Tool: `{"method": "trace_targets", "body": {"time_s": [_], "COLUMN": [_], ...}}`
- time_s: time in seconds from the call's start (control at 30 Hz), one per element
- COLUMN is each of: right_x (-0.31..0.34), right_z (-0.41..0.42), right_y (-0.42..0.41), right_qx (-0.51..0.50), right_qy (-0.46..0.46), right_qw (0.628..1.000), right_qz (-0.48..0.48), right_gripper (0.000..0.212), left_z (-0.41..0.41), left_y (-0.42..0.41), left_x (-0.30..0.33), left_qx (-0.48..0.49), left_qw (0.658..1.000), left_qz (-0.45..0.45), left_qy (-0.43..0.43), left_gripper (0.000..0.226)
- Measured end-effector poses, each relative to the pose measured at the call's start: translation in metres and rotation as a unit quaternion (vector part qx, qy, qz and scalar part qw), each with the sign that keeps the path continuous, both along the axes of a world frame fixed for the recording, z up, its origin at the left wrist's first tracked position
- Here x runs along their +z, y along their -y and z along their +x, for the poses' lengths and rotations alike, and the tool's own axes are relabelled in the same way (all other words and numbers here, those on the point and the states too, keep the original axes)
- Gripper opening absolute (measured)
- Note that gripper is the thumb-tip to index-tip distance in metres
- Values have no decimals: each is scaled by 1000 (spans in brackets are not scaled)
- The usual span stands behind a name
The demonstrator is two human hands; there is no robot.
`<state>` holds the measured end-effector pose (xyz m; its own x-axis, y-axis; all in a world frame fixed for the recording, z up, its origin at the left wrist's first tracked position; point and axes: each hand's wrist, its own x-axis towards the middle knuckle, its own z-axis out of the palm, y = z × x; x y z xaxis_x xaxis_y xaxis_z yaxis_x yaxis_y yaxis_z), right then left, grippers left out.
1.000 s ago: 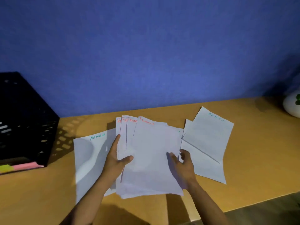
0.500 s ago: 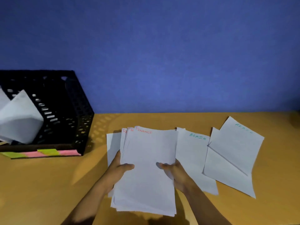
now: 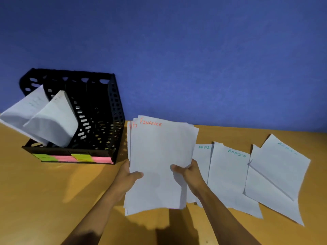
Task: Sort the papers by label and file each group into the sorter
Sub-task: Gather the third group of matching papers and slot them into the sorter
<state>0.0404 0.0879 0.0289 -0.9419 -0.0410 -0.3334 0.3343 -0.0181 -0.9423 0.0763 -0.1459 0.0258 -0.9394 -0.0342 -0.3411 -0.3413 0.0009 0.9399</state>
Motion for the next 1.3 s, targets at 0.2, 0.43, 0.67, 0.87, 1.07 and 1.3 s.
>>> {"method": "trace_targets", "body": {"time_s": [0.2, 0.43, 0.67, 0.87, 1.07, 1.3], "right_x": [13, -2, -24, -18, 4, 26], "right_z": [-2, 1, 10, 2, -13, -29], "right_y": [51, 90, 102, 110, 118, 142], "right_qx": [-18, -22, -8, -13, 23, -30], "right_qy": [-131, -148, -119, -142, -151, -180], "right_qw": [991, 989, 993, 989, 987, 983], "right_qz": [18, 18, 15, 41, 49, 34], "right_gripper": [47, 45, 48, 37, 30, 29], "left_z": [0, 10, 18, 8, -6, -13], "left_y": [25, 49, 62, 64, 79, 88], "left_x": [7, -1, -14, -14, 8, 31], "left_qx": [106, 165, 202, 229, 237, 349], "left_qw": [988, 977, 974, 968, 956, 893], "left_qz": [-37, -16, 0, 5, 11, -160], "left_qy": [-106, -137, -103, -107, -173, -236], "left_gripper": [42, 35, 29, 24, 52, 64]}}
